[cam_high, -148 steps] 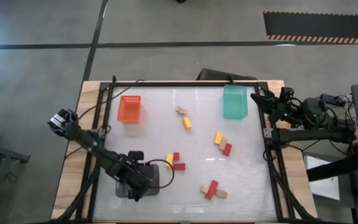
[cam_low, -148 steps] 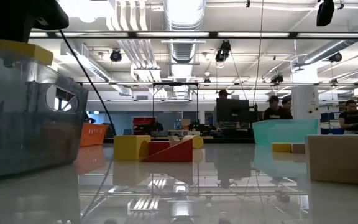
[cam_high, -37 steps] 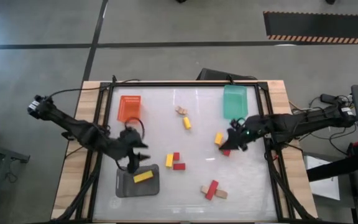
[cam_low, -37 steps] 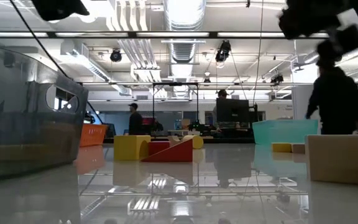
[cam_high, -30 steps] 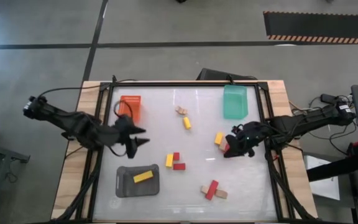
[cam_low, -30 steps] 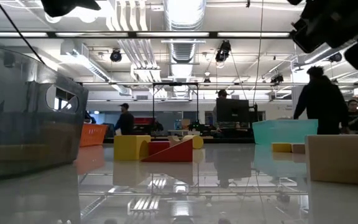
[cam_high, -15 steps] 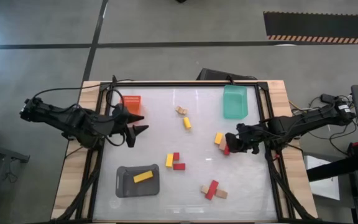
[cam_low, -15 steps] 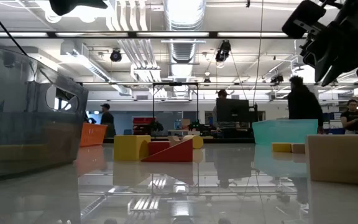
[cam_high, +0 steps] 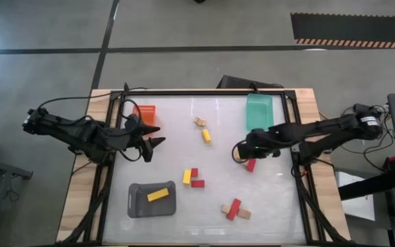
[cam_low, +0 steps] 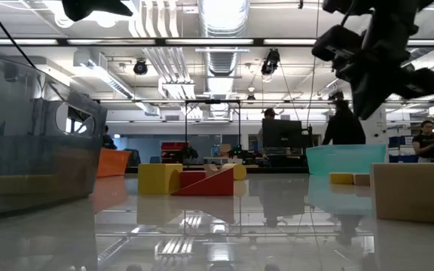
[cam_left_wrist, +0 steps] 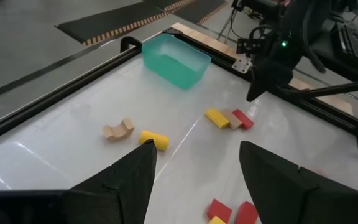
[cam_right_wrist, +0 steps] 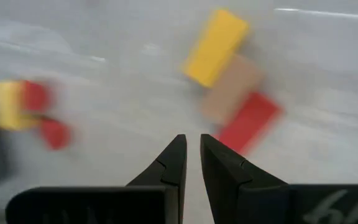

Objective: Sort & place blocks by color
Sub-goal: Put the red block into the green bin

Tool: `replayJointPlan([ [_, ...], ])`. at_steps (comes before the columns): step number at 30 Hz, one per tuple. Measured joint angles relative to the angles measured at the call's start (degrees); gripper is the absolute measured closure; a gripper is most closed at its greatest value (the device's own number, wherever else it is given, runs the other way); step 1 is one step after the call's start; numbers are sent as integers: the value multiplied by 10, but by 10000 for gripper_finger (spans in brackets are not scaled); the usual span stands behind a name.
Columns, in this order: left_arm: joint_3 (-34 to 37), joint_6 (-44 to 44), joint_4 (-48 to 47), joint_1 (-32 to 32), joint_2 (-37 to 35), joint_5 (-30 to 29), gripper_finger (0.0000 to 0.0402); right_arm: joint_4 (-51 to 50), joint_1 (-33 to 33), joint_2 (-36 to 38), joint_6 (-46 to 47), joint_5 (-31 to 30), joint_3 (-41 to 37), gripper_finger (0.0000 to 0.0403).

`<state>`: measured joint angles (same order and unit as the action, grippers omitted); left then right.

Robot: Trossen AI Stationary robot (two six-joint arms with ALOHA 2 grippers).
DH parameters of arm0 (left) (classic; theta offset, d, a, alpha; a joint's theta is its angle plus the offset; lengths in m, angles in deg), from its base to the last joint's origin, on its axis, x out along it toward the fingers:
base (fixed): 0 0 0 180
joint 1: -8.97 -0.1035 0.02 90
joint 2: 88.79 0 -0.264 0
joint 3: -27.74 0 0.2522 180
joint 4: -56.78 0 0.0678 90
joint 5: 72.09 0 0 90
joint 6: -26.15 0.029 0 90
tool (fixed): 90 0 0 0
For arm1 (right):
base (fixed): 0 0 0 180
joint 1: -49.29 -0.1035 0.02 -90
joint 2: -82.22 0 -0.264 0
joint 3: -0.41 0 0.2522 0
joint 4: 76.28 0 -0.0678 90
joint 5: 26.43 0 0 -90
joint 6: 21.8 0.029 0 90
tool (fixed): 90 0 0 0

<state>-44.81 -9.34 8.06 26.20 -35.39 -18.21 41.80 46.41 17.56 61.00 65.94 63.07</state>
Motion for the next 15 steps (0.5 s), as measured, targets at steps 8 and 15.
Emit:
replayJointPlan([
  [8,0,-1,0,0,-1,0,187,-182,-6,-86,-32,27,77,365],
  [15,1,-2,0,0,0,0,187,-89,-31,-93,26,48,60,350],
])
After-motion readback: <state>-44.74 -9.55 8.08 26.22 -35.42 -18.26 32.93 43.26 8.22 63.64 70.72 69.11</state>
